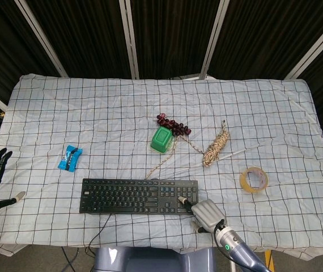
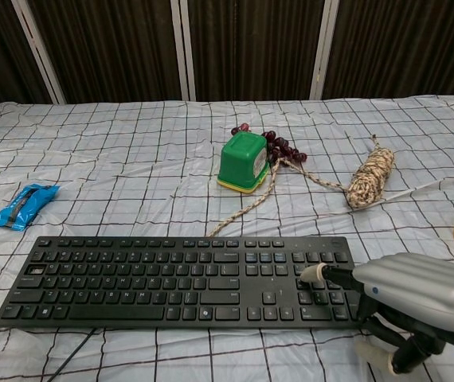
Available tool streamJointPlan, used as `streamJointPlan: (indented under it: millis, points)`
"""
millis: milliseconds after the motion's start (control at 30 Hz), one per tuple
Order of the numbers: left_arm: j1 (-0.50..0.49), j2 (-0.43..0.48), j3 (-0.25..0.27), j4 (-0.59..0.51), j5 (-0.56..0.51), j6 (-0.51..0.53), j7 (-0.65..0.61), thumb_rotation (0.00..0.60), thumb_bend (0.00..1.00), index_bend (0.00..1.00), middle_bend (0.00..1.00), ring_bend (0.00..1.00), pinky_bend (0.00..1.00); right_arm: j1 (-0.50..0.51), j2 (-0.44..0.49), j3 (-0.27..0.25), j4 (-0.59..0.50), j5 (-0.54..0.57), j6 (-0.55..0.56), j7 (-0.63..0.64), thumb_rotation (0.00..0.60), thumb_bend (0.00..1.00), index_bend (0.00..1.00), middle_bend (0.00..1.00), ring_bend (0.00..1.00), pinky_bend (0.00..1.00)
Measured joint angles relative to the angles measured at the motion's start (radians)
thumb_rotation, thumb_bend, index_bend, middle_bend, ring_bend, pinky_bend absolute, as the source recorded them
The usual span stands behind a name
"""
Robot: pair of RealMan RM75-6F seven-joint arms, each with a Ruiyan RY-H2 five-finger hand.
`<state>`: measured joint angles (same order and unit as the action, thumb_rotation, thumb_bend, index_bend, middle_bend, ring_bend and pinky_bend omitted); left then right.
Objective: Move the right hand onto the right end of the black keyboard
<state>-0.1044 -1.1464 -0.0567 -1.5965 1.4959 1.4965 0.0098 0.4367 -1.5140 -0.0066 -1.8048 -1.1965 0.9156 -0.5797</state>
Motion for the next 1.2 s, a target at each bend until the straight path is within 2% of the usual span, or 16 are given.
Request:
streamJointPlan:
  millis: [233, 800, 1100, 1200]
  points:
    - [-0.001, -0.002, -0.002, 0.002, -0.004, -0.002, 0.001, 0.6, 0.0, 0.0, 0.0, 0.0, 0.0, 0.005, -0.021, -0.012, -0.003, 0.01, 0.016, -0.006, 0.6, 0.43, 0.12, 0.82, 0.83, 0.74]
    - [0.0, -0.001, -0.004, 0.004, -0.006, 0.0, -0.002, 0.6, 0.0, 0.0, 0.0, 0.0, 0.0, 0.017, -0.045, -0.032, 0.002, 0.036, 0.045, -0.02, 0.6, 0.43, 0.13, 0.82, 0.83, 0.73]
    - [0.002, 0.001, -0.003, 0.003, -0.003, 0.005, -0.007, 0.6, 0.0, 0.0, 0.0, 0.0, 0.0, 0.022, -0.013, -0.006, -0.025, -0.003, 0.098, -0.009, 0.6, 0.44, 0.13, 0.82, 0.8, 0.73]
    - [0.003, 0.001, -0.002, 0.003, -0.001, 0.007, -0.007, 0.6, 0.0, 0.0, 0.0, 0.0, 0.0, 0.019, 0.02, 0.005, -0.045, -0.04, 0.13, 0.008, 0.6, 0.43, 0.13, 0.77, 0.74, 0.68]
